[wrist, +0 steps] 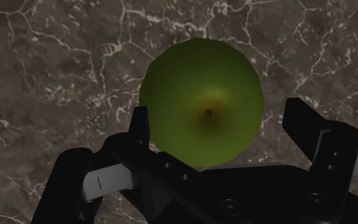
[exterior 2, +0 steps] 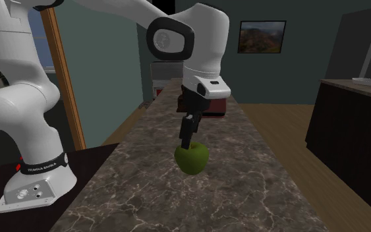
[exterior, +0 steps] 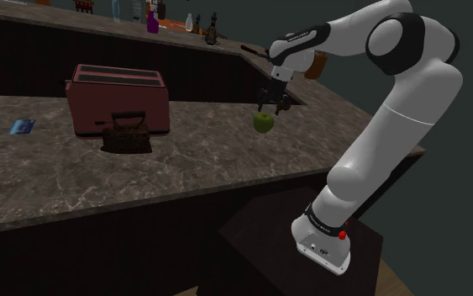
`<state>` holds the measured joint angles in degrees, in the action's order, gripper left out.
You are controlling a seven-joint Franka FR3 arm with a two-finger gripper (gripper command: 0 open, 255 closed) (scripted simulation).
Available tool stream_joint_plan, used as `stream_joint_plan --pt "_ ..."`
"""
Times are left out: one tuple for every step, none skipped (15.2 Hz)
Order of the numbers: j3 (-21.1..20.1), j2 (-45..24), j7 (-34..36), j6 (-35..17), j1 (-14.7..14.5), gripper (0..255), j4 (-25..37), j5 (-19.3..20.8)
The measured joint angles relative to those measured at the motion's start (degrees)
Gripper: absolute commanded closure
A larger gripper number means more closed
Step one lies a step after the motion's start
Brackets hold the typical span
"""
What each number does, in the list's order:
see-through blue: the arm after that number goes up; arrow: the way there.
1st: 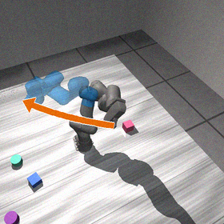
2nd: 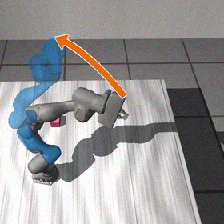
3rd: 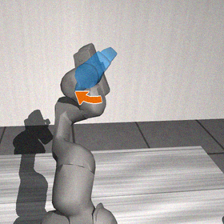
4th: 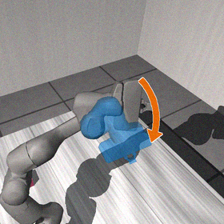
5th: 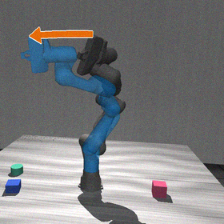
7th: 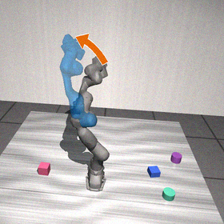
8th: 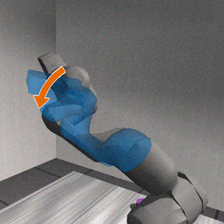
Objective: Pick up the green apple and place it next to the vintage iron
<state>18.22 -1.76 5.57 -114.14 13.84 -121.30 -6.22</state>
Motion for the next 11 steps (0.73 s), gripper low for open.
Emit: stream_joint_plan --pt "0.00 -0.04 -0.03 -0.13 0.00 0 -0.08 -0.02" --pt "0.00 -0.06 -0.03 -0.19 0.00 0 -0.12 -0.03" --pt "0.00 -0.06 -0.03 -0.22 0.00 0 -0.14 -0.03" --pt "0.00 -0.05 -0.03 -0.23 0.00 0 -0.16 -0.04" --pt "-0.01 -0.05 -0.03 -0.24 0.00 0 -0.16 -0.04" --pt "-0.01 -0.05 -0.03 -0.24 0.00 255 -0.16 -0.04" --pt "-0.01 -0.05 -0.03 -0.24 0.00 255 -0.16 -0.04" --pt "-0.01 -0.05 -0.03 -0.24 0.00 255 -0.16 -0.04" --pt "-0.01 -0.05 -0.03 -0.24 0.00 255 -0.17 -0.04" --pt "-0.01 -0.05 -0.03 -0.24 0.00 255 -0.17 -0.04" --pt "-0.01 -0.05 -0.03 -0.24 0.00 255 -0.16 -0.04"
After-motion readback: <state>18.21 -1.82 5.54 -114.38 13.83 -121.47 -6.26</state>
